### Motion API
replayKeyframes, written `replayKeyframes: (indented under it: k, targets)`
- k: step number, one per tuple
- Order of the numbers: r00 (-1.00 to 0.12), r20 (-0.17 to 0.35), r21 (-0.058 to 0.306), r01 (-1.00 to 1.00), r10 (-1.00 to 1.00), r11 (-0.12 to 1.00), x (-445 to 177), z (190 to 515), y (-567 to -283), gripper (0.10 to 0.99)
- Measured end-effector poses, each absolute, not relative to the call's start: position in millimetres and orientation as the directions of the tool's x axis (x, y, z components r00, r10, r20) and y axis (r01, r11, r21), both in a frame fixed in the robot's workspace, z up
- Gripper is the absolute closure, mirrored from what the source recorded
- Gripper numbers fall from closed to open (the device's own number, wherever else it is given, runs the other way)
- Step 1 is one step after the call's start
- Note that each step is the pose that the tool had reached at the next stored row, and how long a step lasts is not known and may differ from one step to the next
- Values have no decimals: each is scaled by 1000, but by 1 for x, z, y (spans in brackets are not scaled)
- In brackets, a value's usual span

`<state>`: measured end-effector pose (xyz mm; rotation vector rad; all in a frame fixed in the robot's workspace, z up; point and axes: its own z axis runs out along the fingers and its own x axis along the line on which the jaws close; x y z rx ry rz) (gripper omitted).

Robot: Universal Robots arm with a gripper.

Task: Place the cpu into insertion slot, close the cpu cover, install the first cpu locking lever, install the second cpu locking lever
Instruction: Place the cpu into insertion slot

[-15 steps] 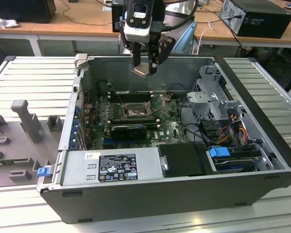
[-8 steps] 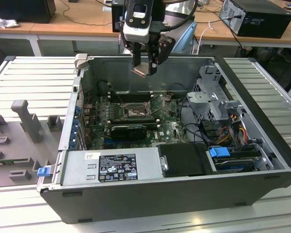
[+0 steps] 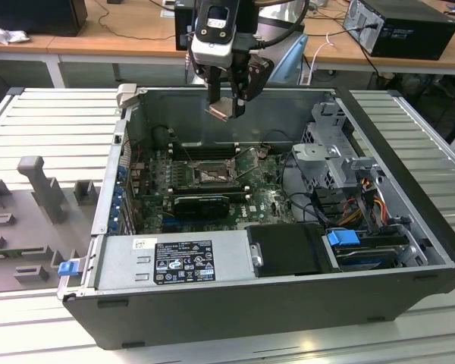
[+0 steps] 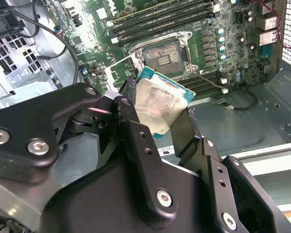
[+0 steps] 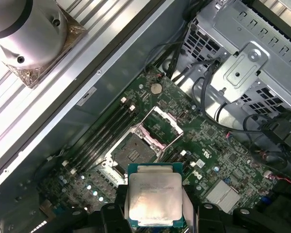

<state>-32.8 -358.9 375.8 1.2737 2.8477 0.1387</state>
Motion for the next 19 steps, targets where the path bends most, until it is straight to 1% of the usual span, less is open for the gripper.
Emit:
replayKeyframes:
  k: [19]
  targets:
    - [-639, 19, 89, 767, 769, 635, -33, 376, -359, 557]
